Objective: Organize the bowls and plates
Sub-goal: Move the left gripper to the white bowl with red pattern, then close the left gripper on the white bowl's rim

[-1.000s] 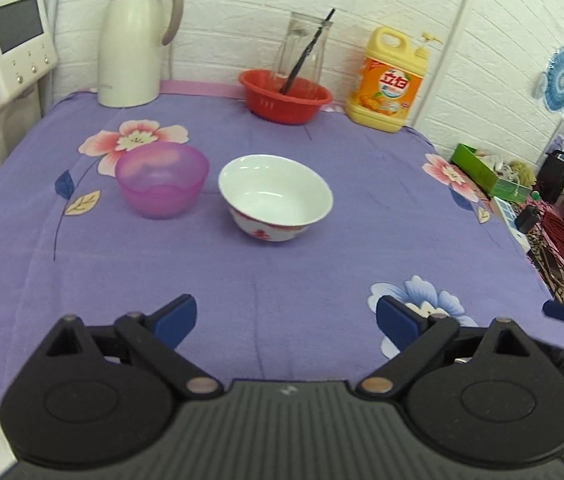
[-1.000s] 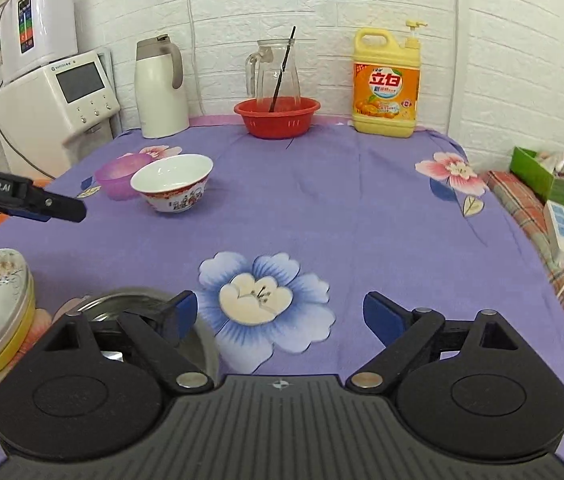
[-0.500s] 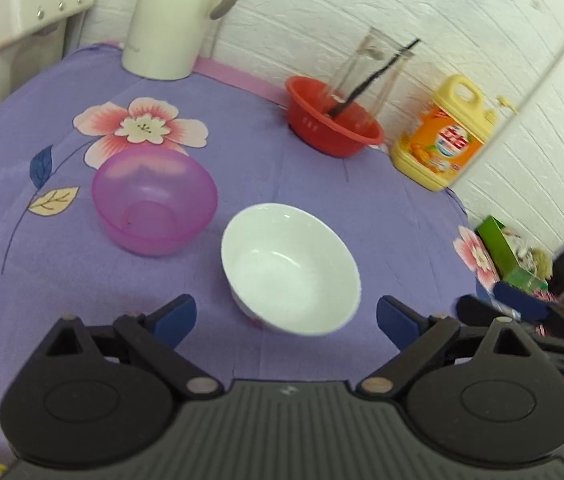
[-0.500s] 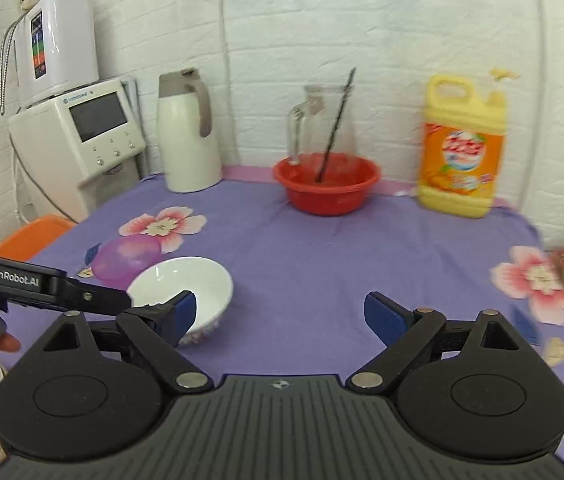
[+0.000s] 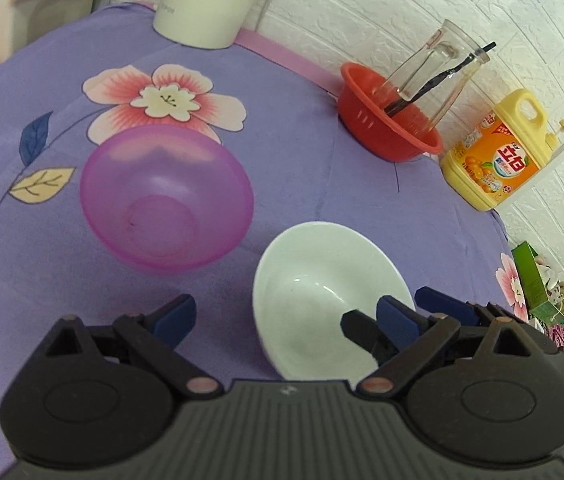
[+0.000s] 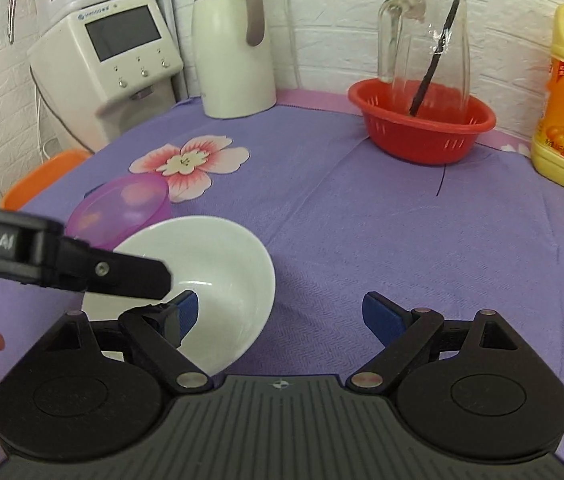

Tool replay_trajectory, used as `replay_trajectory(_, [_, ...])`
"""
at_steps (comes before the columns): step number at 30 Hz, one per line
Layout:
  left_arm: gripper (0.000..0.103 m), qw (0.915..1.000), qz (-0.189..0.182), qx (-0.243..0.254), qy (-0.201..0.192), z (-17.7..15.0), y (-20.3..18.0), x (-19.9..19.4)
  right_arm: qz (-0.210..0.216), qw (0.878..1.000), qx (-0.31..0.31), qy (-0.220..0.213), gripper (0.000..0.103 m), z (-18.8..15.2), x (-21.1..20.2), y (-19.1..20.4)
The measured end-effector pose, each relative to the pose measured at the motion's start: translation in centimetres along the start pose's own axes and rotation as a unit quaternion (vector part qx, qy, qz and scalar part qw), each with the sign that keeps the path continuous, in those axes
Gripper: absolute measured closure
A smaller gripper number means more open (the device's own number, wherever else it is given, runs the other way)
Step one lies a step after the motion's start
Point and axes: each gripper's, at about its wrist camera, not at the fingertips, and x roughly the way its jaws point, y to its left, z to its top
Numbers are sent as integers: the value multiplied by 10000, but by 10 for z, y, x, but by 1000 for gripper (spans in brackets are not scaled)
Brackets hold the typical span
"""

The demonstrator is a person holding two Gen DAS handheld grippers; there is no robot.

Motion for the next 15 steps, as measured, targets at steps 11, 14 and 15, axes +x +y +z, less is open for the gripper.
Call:
replay_trajectory(11, [53,9991,-354,91,229,-1,-8,18,313,9994,-71,104,10,-8,19,13])
replay_trajectory(14, [54,9991,-286,211,240,-2,-11,17,511,9985,-69,167,29,-7,15,18])
replay_trajectory(15, [54,9989,-316,205,268,-2,-11,15,490,9986,-147,161,29,-7,14,20])
